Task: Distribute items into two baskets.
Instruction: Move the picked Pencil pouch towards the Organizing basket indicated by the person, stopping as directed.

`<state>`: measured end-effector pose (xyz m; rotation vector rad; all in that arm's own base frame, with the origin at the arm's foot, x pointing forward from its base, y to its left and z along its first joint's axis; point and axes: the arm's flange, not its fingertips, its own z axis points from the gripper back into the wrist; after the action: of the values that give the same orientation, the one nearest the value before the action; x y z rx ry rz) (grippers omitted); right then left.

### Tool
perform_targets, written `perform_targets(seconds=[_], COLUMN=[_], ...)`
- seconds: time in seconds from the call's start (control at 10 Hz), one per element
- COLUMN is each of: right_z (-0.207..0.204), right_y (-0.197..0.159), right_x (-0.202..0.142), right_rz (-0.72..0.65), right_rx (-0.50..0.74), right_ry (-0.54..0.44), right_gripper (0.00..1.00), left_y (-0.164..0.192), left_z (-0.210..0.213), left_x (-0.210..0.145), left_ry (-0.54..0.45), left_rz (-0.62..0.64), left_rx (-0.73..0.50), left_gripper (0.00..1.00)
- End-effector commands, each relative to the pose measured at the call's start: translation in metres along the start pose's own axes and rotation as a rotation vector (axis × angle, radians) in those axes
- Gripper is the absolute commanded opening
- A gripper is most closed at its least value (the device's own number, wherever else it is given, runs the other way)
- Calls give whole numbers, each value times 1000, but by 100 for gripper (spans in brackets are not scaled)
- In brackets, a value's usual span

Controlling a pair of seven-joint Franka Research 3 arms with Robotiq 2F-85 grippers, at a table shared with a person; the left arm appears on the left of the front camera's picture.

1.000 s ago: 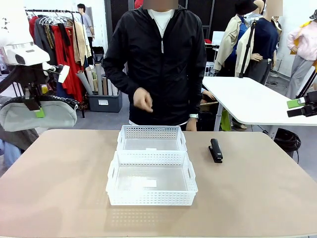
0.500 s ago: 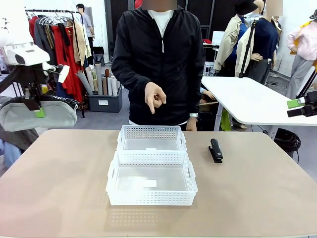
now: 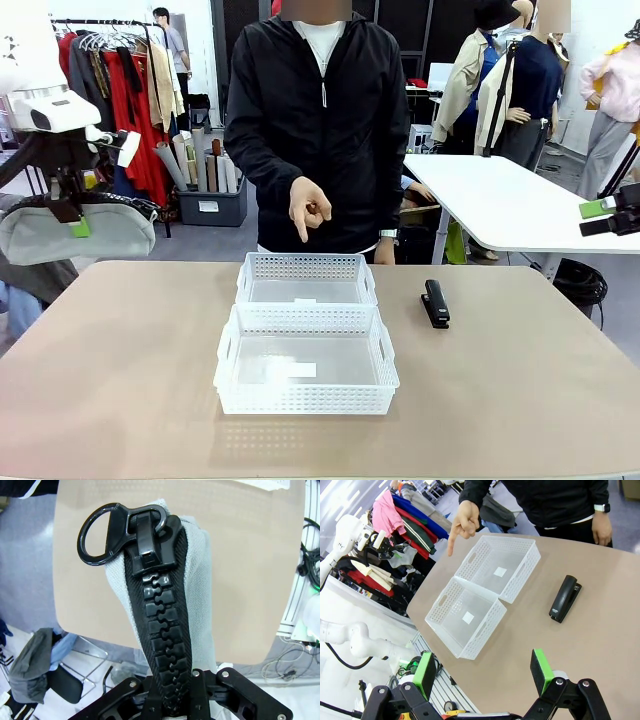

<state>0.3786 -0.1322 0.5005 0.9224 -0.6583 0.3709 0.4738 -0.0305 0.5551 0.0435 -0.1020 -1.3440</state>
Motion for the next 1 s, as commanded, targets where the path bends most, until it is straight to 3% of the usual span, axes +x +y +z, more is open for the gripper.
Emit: perform_targets(seconds=[0.0, 0.9], right_z=[-1, -1], right_y=[2, 2], right_x=[0, 0], right_rz=[-3, -3], right_rx=[8, 8], right_ry=[-8, -8], right_gripper=[100, 100], left_y=[0, -12], left_z=[2, -6], left_x=[-1, 0], left_ry=[-10, -22], left_rz=[2, -58], left_rx=[7, 19], left_gripper=[0, 0])
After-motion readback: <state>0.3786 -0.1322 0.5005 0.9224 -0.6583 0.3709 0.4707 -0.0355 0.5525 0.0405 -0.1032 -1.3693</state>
